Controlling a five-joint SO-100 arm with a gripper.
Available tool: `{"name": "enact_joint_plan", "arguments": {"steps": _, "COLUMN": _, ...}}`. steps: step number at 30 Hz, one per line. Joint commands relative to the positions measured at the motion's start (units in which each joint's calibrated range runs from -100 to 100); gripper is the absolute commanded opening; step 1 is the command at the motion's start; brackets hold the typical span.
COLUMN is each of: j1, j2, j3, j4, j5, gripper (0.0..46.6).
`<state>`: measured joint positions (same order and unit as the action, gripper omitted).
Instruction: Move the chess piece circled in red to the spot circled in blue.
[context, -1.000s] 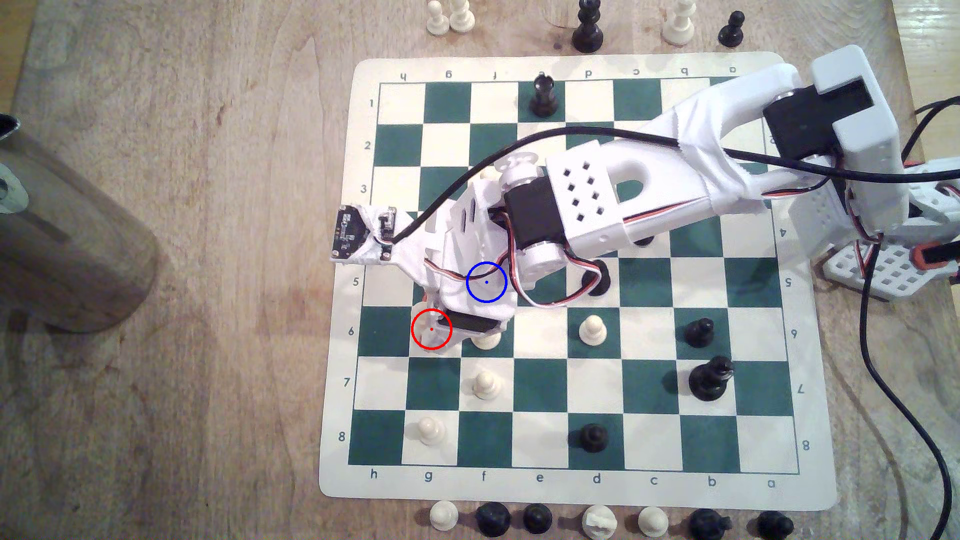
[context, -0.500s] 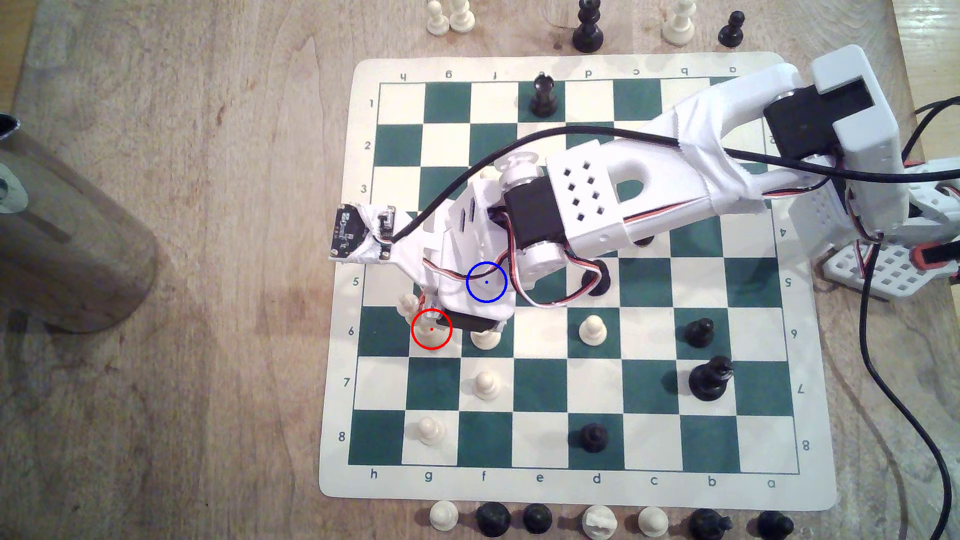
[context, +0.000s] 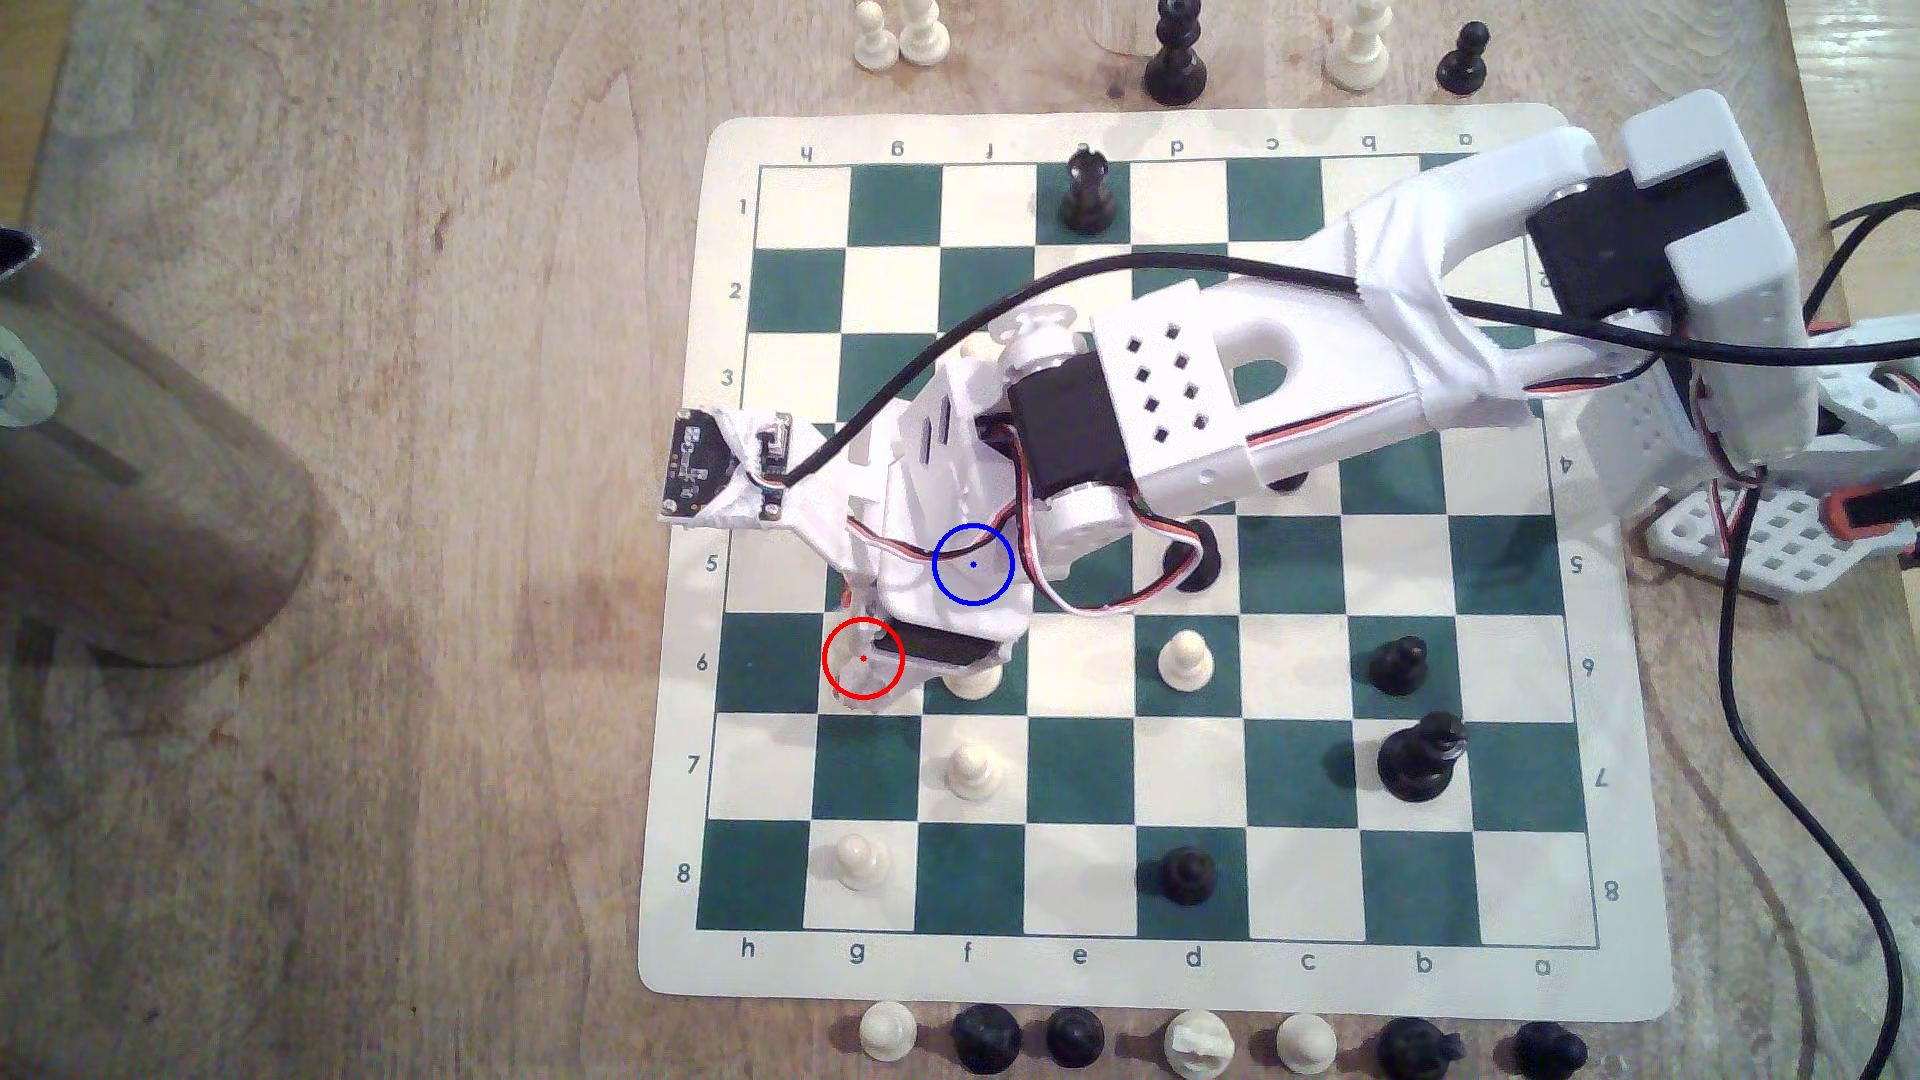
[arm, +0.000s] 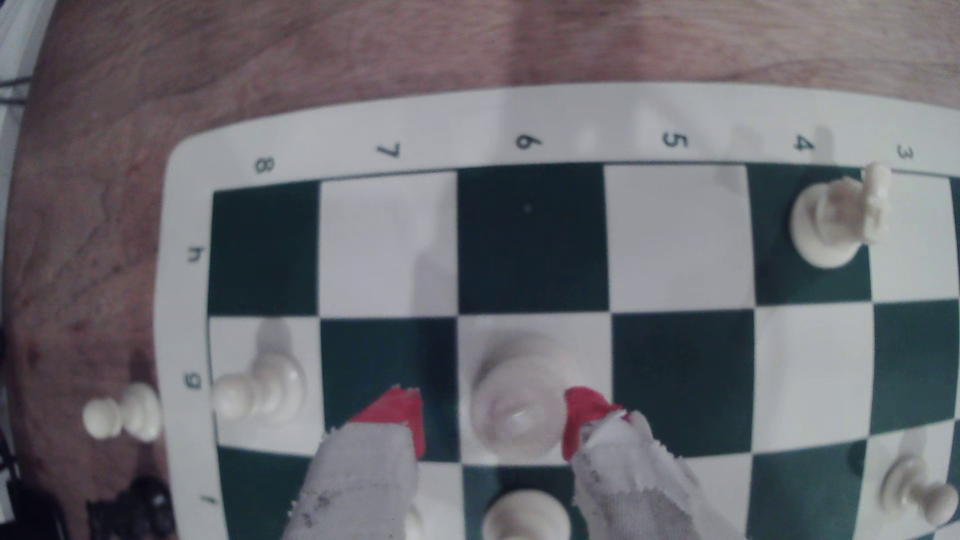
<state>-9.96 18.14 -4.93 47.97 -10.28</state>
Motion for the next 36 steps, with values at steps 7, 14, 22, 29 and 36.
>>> {"name": "enact_joint_plan", "arguments": {"steps": 7, "j1": 0.53, "j2": -3.54, "j3": -2.51, "j4": -2.27, "j5": -0.2, "gripper": 11.4}}
{"name": "enact_joint_plan", "arguments": {"steps": 14, "j1": -0.02, "j2": -3.45, "j3": -2.33, "j4": -1.86, "j5": -0.2, "gripper": 0.2}}
{"name": "enact_joint_plan", "arguments": {"steps": 22, "j1": -0.02, "j2": -9.65, "j3": -2.96, "j4": -1.86, "j5": -0.78, "gripper": 0.2}}
{"name": "enact_joint_plan", "arguments": {"steps": 29, "j1": -0.02, "j2": -19.5, "j3": -1.78, "j4": 2.81, "j5": -0.24, "gripper": 0.2}}
{"name": "enact_joint_plan", "arguments": {"steps": 36, "j1": 1.47, "j2": -28.5, "j3": 14.81, "j4": -0.38, "j5": 1.42, "gripper": 0.2}}
